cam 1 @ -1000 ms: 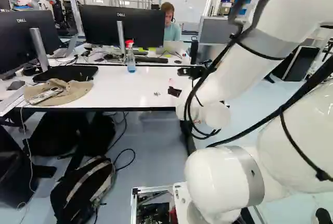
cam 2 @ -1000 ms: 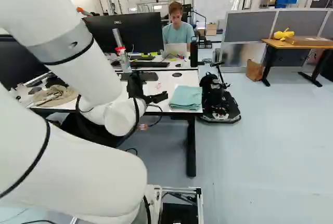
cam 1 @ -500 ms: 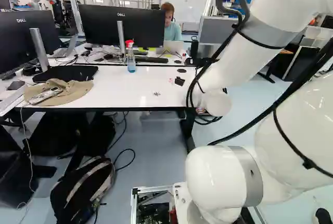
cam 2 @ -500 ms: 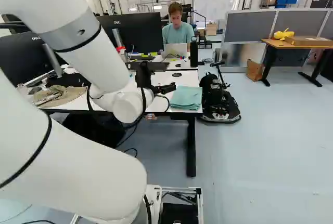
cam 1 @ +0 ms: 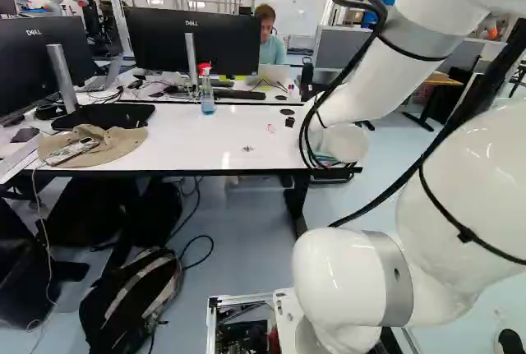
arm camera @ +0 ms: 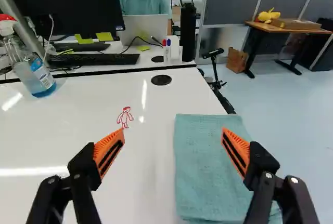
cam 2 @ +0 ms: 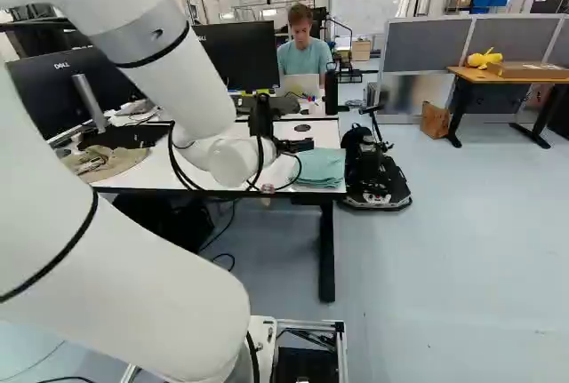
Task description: Clean the table with the green towel
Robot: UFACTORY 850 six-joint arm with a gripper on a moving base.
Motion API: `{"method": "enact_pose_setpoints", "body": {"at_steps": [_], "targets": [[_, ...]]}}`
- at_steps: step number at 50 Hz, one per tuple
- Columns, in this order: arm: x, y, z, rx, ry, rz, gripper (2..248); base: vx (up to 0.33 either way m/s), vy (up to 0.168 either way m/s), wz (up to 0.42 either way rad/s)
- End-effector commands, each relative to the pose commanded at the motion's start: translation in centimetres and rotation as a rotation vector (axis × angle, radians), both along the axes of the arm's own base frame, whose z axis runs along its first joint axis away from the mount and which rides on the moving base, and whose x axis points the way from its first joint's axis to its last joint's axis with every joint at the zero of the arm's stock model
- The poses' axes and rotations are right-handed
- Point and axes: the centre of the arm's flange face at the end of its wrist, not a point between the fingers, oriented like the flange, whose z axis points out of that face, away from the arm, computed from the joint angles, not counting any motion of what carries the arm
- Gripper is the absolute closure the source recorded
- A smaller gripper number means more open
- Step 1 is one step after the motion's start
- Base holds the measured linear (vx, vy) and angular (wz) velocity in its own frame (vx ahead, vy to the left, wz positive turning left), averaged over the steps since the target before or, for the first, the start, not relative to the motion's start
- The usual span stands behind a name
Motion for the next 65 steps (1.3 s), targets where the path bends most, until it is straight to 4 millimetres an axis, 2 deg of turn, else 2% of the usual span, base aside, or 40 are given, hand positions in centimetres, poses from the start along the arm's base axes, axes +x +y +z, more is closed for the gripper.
{"method": "enact_pose_setpoints", "body": {"at_steps": [36, 65], "targets": [[3.4, -4.2, 1.2, 0.068, 0.28, -0.087, 3, 0.0, 0.0, 0.0], [6.1, -6.7, 2.7, 0.132, 0.5, -0.123, 3, 0.0, 0.0, 0.0]]}}
